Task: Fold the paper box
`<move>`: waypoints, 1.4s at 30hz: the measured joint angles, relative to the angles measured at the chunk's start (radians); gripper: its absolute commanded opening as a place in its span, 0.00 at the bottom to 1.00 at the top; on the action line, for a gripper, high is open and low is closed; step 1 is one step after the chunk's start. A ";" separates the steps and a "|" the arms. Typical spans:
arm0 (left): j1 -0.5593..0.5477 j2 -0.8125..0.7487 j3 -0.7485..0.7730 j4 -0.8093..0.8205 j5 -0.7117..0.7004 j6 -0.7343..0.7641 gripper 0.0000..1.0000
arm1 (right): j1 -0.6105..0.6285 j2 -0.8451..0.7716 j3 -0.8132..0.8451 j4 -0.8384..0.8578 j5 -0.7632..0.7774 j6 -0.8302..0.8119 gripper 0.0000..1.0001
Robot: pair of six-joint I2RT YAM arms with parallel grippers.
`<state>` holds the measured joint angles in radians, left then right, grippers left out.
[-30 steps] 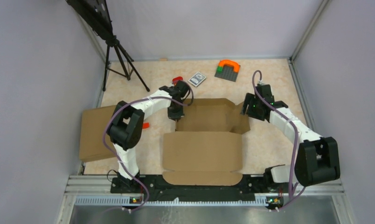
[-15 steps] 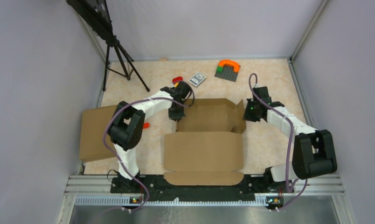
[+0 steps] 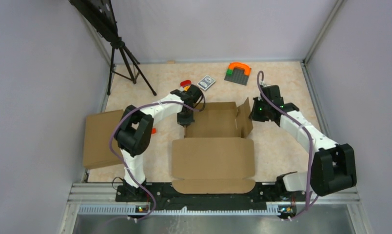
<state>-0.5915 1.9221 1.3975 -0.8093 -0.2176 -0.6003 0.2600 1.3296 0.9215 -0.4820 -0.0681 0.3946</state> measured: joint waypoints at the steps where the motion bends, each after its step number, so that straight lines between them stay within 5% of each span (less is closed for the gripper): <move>1: -0.003 0.005 0.005 -0.002 -0.001 0.000 0.00 | 0.014 0.001 0.008 0.000 -0.002 -0.001 0.00; 11: -0.034 0.027 0.052 -0.025 -0.012 -0.011 0.00 | 0.079 0.022 0.055 0.007 -0.032 0.002 0.01; 17: -0.034 0.035 0.056 -0.029 -0.008 -0.019 0.00 | 0.087 0.043 0.055 0.034 -0.088 0.016 0.39; 23: -0.039 0.035 0.056 -0.029 0.011 -0.021 0.00 | 0.080 0.063 0.027 0.069 -0.126 0.035 0.53; 42: -0.040 0.035 0.056 -0.028 0.020 -0.019 0.00 | 0.042 0.130 -0.021 0.127 -0.246 0.043 0.55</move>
<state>-0.6312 1.9575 1.4532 -0.8371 -0.1978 -0.6197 0.3016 1.4597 0.9001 -0.3546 -0.3141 0.4381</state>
